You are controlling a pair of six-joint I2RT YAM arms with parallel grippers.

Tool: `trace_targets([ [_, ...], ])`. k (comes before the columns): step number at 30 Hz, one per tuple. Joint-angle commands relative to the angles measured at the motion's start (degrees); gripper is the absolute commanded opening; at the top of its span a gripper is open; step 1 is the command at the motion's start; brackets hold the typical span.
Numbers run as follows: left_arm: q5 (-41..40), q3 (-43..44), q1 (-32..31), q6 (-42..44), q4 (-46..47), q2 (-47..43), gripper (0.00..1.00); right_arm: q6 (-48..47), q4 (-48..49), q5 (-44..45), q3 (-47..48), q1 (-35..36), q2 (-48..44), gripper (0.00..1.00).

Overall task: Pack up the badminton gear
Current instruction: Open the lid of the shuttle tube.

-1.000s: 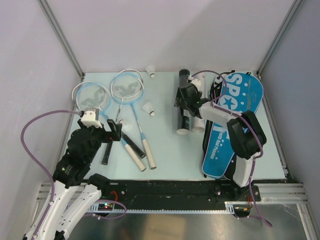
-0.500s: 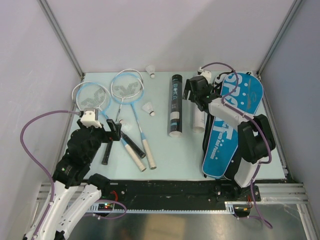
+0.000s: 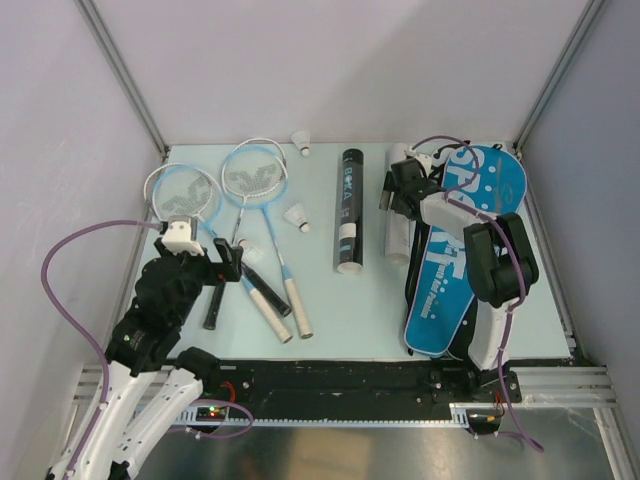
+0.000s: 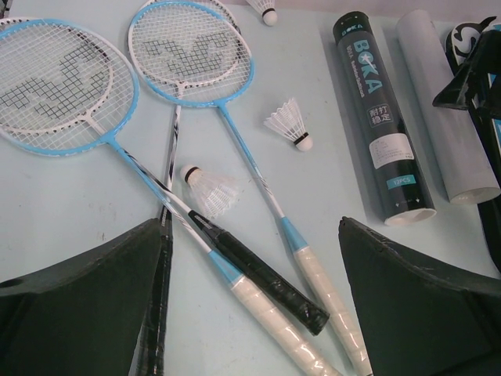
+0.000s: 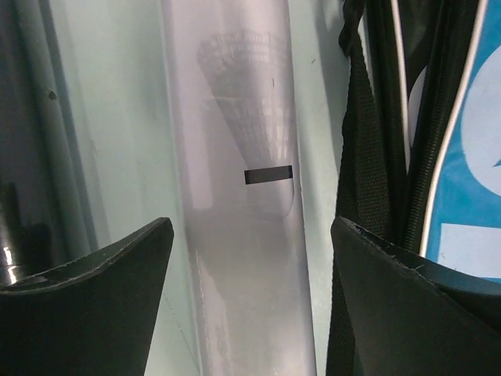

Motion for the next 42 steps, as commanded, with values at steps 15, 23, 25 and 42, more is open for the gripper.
trace_targets([
  [15,-0.61,0.12,0.84,1.73,1.37,0.69,0.99,-4.57,0.84,-3.92,4.11,-1.0,3.65,0.49],
  [23,4.05,1.28,0.92,-0.06,1.3,4.12,0.97,-9.53,1.02,-3.39,-1.74,-1.0,-10.01,0.47],
  [25,6.6,1.94,0.88,-1.24,1.25,5.25,0.96,-10.25,1.36,-3.55,-3.98,-1.0,-14.28,0.46],
  [42,31.6,23.61,0.92,-5.63,-4.06,17.33,0.87,-35.48,26.56,-43.2,-41.17,6.52,-56.07,0.45],
])
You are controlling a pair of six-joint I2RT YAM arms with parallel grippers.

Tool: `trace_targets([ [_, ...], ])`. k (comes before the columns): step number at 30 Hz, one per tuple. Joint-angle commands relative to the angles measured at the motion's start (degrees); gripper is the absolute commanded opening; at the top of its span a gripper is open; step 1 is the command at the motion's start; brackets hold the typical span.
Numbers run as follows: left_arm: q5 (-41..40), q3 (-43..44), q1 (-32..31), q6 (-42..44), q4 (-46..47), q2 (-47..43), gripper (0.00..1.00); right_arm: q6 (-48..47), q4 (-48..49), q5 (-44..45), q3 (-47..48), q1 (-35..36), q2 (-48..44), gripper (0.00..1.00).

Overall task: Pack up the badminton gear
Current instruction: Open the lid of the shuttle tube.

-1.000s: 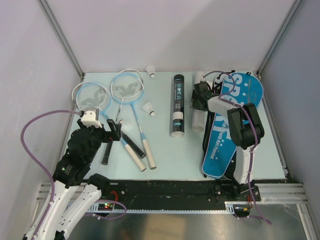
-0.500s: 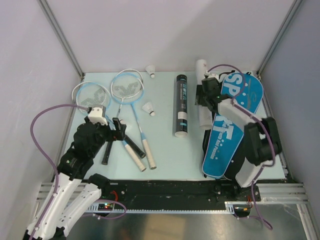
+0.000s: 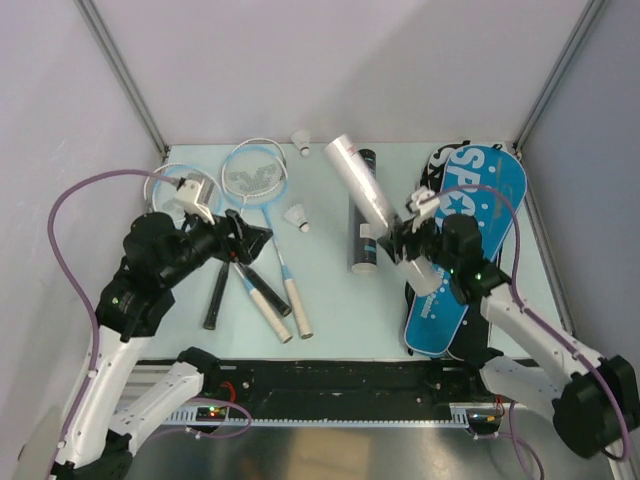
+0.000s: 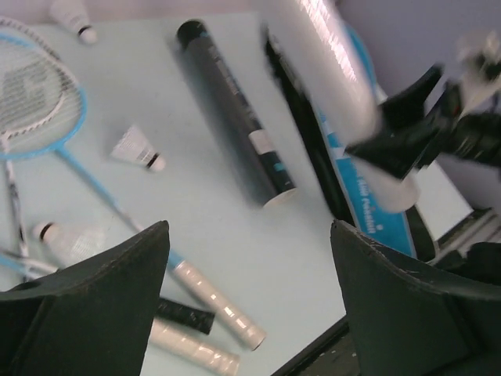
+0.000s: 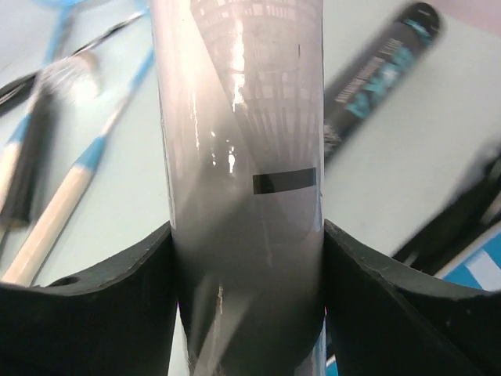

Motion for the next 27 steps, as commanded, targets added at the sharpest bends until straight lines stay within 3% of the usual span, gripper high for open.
trace_targets([
  [1,7.65,8.95,0.44,-2.28,-2.88,3.25,0.87,-12.02,13.5,-14.19,-8.37,4.19,-8.31,0.45],
  [10,12.58,19.38,0.48,-6.71,-7.62,7.53,0.81,-20.89,17.37,-14.34,-14.39,16.25,-15.46,0.47],
  [27,26.02,13.02,0.53,-15.38,-7.22,6.28,0.49,-23.51,18.52,-11.57,-16.29,22.05,-19.39,0.45],
])
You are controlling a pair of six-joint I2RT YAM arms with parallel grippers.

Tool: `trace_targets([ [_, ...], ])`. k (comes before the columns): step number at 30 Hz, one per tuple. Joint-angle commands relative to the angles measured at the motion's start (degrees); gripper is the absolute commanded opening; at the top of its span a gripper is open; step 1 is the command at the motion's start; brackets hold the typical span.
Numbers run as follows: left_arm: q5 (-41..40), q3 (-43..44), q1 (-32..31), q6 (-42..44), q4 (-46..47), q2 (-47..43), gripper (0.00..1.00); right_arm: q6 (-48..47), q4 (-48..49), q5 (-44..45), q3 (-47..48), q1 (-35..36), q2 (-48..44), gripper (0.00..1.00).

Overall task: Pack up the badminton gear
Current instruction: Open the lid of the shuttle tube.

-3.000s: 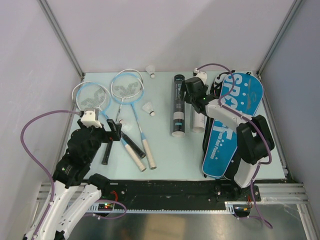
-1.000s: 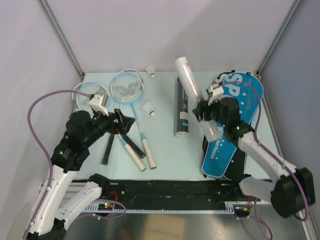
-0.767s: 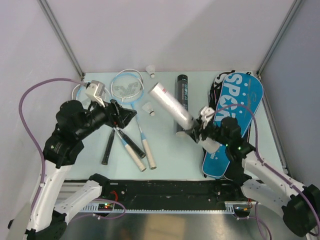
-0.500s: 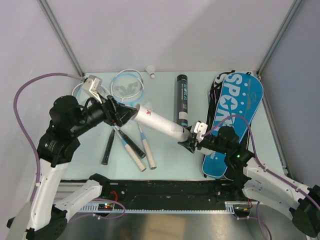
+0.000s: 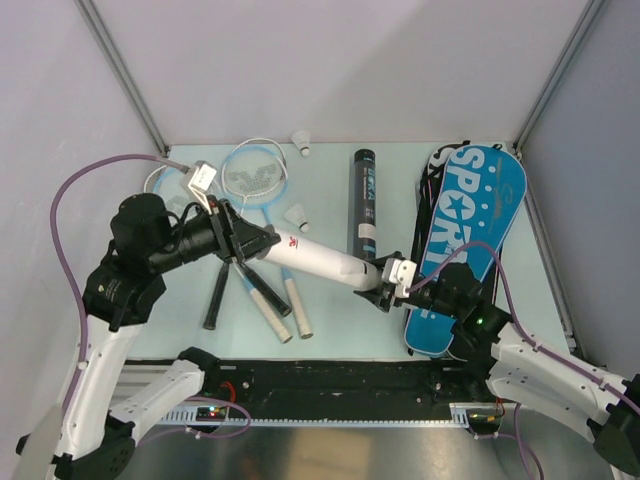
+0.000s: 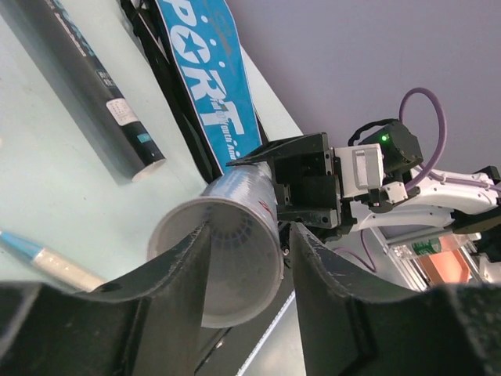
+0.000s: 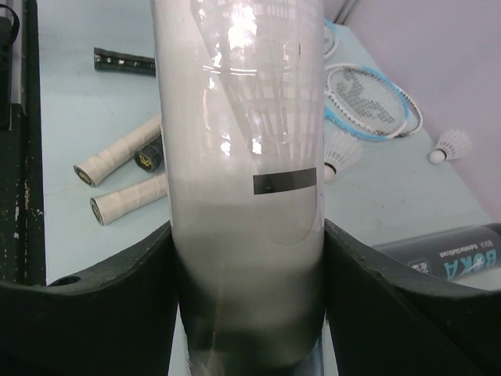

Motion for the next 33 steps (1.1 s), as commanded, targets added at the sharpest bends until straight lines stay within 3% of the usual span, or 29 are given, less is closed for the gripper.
trace_targets([
  [1,5.11,-2.37,0.16,-2.94,0.12,-1.29,0.47,-1.34,5.52,1.25,0.74,1.07,-1.04,0.44],
  [13,8.13,-10.29,0.06,-6.26,3.24,-3.59,0.24,-3.93,4.34,4.82,0.78,4.29,0.89,0.43],
  [19,7.48,-13.5,0.13,-7.05,4.64,-4.46,0.02,-5.89,2.98,7.18,1.18,5.18,2.27,0.43],
  [27,-1.02,-13.61,2.61,-6.07,4.56,-4.37,0.0,-7.84,-0.7,10.61,0.91,4.72,0.93,0.43],
  [33,-0.36,-9.69,9.55,-5.96,3.93,-3.86,0.0,-8.36,-0.61,13.12,-0.85,3.83,-1.54,0.43],
])
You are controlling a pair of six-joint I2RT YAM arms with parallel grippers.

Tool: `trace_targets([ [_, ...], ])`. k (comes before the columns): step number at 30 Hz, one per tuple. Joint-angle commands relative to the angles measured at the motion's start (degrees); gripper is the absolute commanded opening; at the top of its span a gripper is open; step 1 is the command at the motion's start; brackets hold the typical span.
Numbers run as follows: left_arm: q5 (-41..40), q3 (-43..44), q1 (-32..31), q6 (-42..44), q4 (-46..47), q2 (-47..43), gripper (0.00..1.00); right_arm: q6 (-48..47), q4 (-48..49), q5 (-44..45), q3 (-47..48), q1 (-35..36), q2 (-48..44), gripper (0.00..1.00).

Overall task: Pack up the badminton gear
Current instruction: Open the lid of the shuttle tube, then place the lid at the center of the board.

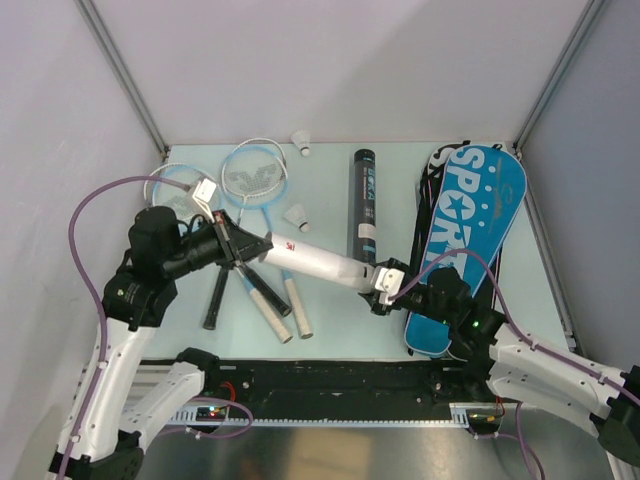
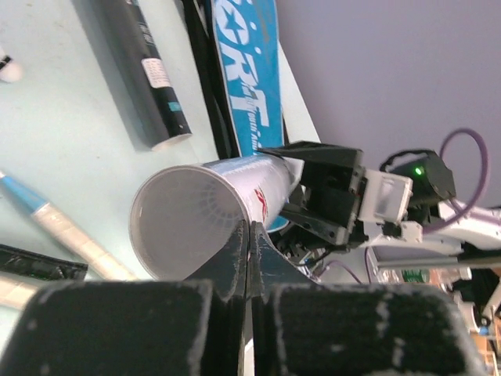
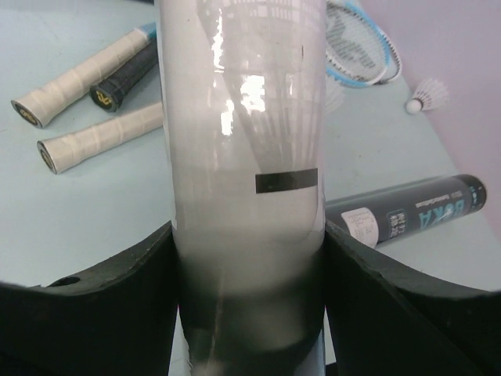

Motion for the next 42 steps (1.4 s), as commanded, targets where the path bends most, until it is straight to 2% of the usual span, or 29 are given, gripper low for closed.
trace_targets([
  [1,0.51,4.01,5.67,-0.22,0.09,0.66,0.0,-1.11,6.07,1.13,-0.09,-0.58,-3.37,0.43],
  [4,3.41,5.65,8.82,-0.73,-0.06,1.3,0.0,-0.99,6.04,0.85,-0.29,-1.26,-4.23,0.42],
  [11,8.58,7.88,11.18,-1.84,-0.05,1.3,0.0,-1.11,5.73,-0.07,-0.47,-1.43,-3.74,0.42],
  [19,7.43,7.65,11.9,0.14,-0.07,0.49,0.0,0.44,7.15,2.51,-0.5,-1.48,-3.71,0.43],
  [25,-1.55,6.18,11.87,4.77,-0.35,-0.71,0.0,4.41,9.63,9.33,-0.48,-1.84,-5.23,0.44],
  [32,-8.55,3.43,11.3,6.63,-0.83,2.1,0.0,13.25,12.74,27.5,-0.2,-2.01,-7.46,0.45],
  [36,-16.13,2.4,6.9,7.38,-0.86,5.36,0.0,16.05,13.29,32.15,-0.14,-1.76,-10.25,0.44],
  [42,-30.66,2.92,-5.84,8.31,-0.44,14.34,0.0,18.49,11.03,35.36,0.03,-1.77,-17.22,0.44],
])
